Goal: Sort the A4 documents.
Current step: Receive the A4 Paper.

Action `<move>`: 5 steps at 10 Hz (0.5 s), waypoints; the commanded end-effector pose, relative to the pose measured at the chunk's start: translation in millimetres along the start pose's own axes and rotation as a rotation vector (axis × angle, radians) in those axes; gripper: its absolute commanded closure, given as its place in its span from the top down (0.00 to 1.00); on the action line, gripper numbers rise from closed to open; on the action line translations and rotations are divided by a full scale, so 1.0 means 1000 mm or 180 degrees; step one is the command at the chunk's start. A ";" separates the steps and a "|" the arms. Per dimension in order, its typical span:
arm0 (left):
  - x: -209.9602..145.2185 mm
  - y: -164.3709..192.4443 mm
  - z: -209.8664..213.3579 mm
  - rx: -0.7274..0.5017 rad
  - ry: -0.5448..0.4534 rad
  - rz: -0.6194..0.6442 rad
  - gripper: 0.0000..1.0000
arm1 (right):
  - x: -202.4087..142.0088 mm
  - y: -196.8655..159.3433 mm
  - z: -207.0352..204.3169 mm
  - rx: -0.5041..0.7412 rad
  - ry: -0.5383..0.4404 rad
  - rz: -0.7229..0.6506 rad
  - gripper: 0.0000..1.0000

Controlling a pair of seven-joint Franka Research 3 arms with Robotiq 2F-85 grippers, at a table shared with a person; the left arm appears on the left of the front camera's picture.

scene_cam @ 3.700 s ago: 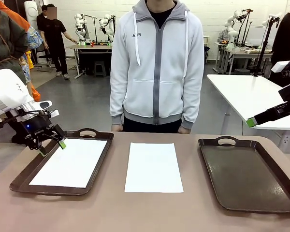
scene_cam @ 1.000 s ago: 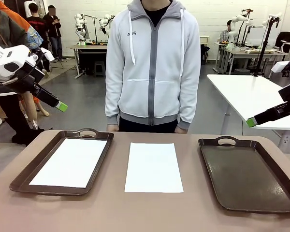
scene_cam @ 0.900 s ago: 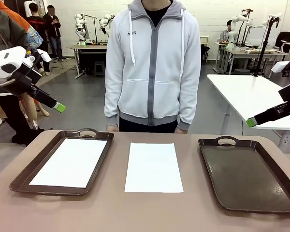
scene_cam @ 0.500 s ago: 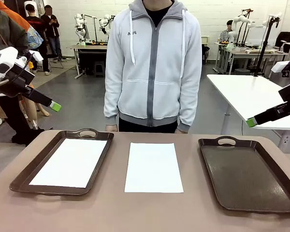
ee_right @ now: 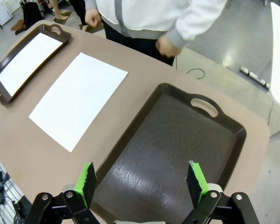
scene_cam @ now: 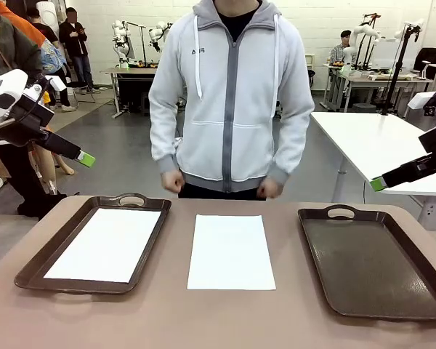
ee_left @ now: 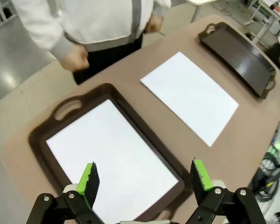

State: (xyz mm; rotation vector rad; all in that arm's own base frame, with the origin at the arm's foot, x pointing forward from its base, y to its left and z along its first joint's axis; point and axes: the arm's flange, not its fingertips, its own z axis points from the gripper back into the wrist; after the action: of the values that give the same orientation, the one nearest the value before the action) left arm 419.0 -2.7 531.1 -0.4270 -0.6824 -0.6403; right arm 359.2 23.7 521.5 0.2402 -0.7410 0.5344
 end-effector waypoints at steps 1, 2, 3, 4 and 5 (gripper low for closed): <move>0.004 -0.004 0.003 0.0156 0.0005 -0.0170 1.00 | 0.000 0.000 -0.001 0.0020 0.0002 0.0000 1.00; 0.004 -0.004 0.003 0.0156 0.0005 -0.0170 1.00 | 0.000 0.000 -0.001 0.0020 0.0002 0.0000 1.00; 0.004 -0.004 0.003 0.0156 0.0005 -0.0170 1.00 | 0.000 0.000 -0.001 0.0020 0.0002 0.0000 1.00; 0.004 -0.004 0.003 0.0156 0.0005 -0.0170 1.00 | 0.000 0.000 -0.001 0.0020 0.0002 0.0000 1.00; 0.004 -0.004 0.003 0.0156 0.0005 -0.0170 1.00 | 0.000 0.000 -0.001 0.0020 0.0002 0.0000 1.00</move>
State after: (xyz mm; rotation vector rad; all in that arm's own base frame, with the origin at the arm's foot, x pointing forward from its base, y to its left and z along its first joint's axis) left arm 418.6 -6.0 538.2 -0.3888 -0.6991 -0.6654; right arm 359.2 23.8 521.4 0.2403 -0.7407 0.5345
